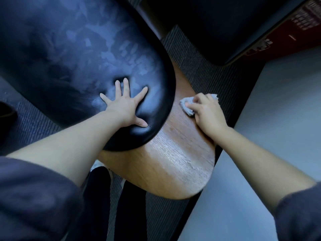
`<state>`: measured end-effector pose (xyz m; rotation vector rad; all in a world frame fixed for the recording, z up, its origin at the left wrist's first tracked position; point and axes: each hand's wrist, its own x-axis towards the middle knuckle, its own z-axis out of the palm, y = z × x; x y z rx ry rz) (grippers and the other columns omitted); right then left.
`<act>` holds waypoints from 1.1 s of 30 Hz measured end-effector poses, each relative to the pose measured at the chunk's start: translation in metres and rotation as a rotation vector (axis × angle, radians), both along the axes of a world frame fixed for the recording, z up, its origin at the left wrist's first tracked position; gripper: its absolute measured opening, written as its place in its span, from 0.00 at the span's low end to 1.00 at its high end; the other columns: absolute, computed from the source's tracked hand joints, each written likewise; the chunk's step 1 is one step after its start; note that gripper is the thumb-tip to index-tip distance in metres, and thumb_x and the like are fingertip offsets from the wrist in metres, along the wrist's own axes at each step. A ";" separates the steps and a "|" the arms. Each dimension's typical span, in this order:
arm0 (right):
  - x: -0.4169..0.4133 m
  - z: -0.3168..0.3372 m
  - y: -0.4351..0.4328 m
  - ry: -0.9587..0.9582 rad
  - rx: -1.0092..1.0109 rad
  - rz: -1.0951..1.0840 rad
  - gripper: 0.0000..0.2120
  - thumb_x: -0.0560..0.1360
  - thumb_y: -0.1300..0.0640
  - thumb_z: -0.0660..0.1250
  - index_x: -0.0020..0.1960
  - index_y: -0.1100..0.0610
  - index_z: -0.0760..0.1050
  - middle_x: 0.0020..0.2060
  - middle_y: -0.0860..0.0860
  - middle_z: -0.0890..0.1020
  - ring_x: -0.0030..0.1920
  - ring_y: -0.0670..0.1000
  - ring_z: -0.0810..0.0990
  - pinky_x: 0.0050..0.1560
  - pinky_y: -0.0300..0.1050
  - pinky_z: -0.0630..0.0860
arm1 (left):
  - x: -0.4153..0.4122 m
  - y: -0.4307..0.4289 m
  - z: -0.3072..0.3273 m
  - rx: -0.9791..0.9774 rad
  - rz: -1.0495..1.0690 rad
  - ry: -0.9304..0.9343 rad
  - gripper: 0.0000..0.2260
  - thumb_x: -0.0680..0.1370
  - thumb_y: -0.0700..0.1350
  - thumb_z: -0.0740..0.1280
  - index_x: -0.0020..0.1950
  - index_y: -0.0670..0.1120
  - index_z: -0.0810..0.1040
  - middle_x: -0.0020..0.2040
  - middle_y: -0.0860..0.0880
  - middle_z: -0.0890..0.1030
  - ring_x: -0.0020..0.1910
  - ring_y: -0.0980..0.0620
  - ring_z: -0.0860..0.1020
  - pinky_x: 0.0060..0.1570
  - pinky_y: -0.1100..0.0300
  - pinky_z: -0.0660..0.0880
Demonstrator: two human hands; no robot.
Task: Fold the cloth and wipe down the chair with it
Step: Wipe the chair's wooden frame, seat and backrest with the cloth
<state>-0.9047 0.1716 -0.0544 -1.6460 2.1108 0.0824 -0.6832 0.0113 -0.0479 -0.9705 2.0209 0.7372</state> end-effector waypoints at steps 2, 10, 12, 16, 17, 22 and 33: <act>0.013 0.024 0.028 -0.034 -0.015 -0.008 0.14 0.69 0.64 0.62 0.47 0.53 0.84 0.44 0.55 0.76 0.44 0.60 0.74 0.42 0.52 0.71 | 0.002 0.003 0.006 -0.010 0.028 0.025 0.53 0.65 0.68 0.73 0.78 0.64 0.39 0.78 0.41 0.32 0.77 0.38 0.33 0.65 0.22 0.47; 0.086 0.080 0.082 -0.097 -0.006 0.021 0.10 0.69 0.61 0.63 0.42 0.51 0.83 0.40 0.52 0.76 0.42 0.57 0.75 0.39 0.47 0.67 | 0.065 0.036 0.033 -0.006 -0.134 0.095 0.44 0.74 0.63 0.69 0.80 0.59 0.43 0.80 0.44 0.37 0.78 0.41 0.38 0.72 0.31 0.53; 0.107 0.076 0.073 -0.048 0.003 -0.188 0.10 0.67 0.61 0.62 0.38 0.52 0.81 0.39 0.52 0.75 0.40 0.58 0.74 0.38 0.47 0.67 | 0.082 0.038 0.042 0.026 -0.175 0.072 0.43 0.75 0.60 0.69 0.80 0.58 0.44 0.80 0.44 0.38 0.79 0.42 0.40 0.72 0.34 0.55; 0.180 0.082 0.072 -0.233 0.121 0.022 0.10 0.67 0.62 0.64 0.41 0.51 0.82 0.40 0.54 0.74 0.42 0.59 0.74 0.38 0.48 0.64 | 0.103 0.037 0.071 0.128 -0.161 0.032 0.40 0.76 0.55 0.70 0.80 0.57 0.47 0.80 0.43 0.40 0.80 0.44 0.45 0.74 0.40 0.57; 0.185 0.089 0.071 -0.284 0.172 0.007 0.12 0.69 0.63 0.65 0.45 0.50 0.83 0.41 0.54 0.74 0.45 0.58 0.73 0.40 0.47 0.63 | 0.108 0.037 0.080 0.141 -0.149 0.034 0.40 0.76 0.54 0.70 0.80 0.56 0.48 0.81 0.43 0.40 0.80 0.44 0.46 0.74 0.41 0.57; 0.184 0.133 0.046 -0.537 0.176 -0.805 0.11 0.72 0.67 0.62 0.45 0.59 0.82 0.31 0.51 0.77 0.36 0.56 0.76 0.38 0.47 0.71 | 0.126 0.042 0.136 0.176 0.076 0.233 0.28 0.76 0.50 0.70 0.75 0.50 0.67 0.76 0.45 0.65 0.74 0.48 0.66 0.71 0.54 0.64; 0.242 0.230 0.018 -1.388 -0.218 -1.354 0.08 0.79 0.63 0.63 0.55 0.60 0.79 0.48 0.58 0.84 0.48 0.53 0.83 0.49 0.47 0.79 | 0.145 0.058 0.229 0.305 0.555 0.626 0.16 0.71 0.49 0.76 0.57 0.50 0.80 0.51 0.57 0.83 0.51 0.63 0.80 0.54 0.67 0.75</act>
